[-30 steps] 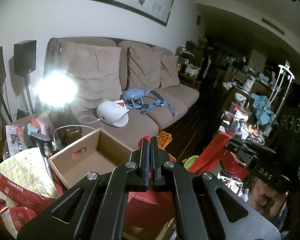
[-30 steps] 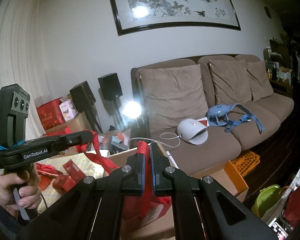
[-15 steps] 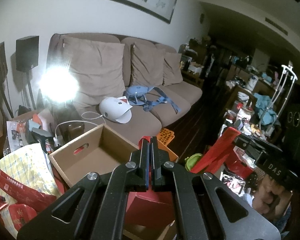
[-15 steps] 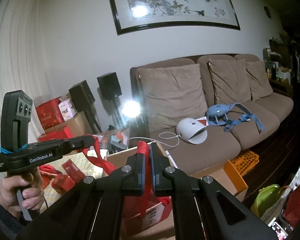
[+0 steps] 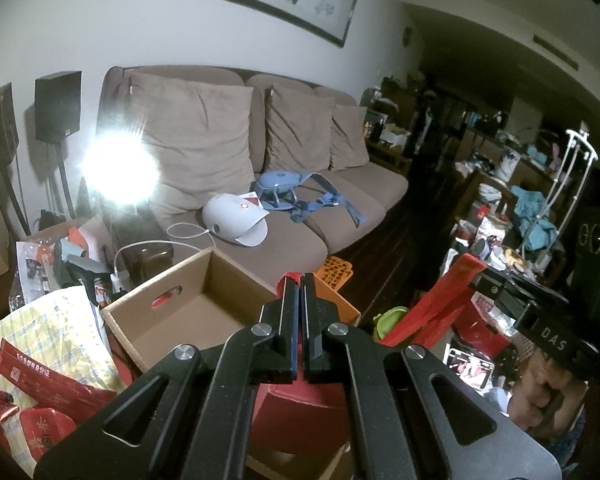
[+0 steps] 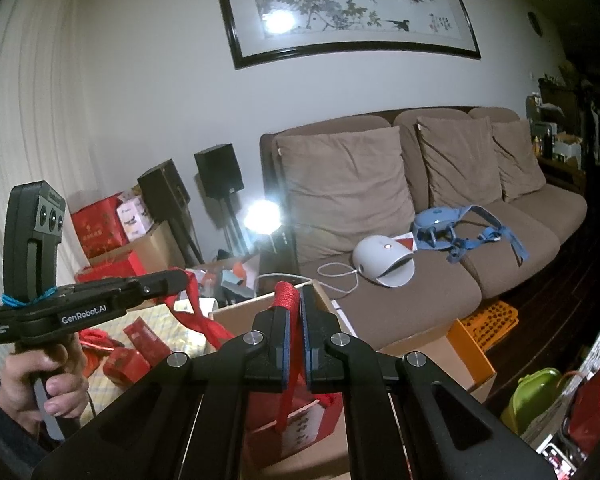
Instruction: Organize objects
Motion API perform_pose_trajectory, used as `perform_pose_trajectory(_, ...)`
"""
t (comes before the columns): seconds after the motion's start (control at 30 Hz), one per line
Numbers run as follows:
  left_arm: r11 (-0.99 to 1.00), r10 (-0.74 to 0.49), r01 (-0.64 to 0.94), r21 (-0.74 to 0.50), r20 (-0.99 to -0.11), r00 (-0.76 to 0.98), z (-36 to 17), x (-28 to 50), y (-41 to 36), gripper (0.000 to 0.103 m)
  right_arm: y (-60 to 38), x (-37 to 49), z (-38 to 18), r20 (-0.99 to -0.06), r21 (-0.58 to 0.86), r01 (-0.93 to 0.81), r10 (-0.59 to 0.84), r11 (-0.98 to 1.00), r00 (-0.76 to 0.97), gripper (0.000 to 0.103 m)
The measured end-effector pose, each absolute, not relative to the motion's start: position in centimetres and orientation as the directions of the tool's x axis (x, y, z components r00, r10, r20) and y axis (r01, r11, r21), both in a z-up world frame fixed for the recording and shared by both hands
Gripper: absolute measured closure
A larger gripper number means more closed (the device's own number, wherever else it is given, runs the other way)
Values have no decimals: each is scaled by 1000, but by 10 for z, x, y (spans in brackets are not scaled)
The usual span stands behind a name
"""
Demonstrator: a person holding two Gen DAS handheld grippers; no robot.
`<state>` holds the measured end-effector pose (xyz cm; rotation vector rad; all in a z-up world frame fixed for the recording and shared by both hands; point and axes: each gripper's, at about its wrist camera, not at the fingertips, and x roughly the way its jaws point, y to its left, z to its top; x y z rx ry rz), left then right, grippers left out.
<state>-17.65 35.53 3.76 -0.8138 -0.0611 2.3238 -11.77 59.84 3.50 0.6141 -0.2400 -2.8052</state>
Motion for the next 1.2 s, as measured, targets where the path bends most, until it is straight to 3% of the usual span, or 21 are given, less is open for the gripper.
perform_pose_trajectory(1.2, -803, 580, -532, -269, -556, -595, 20, -184, 341, 102, 586, -134, 23, -461, 193, 236, -300, -952, -835, 99)
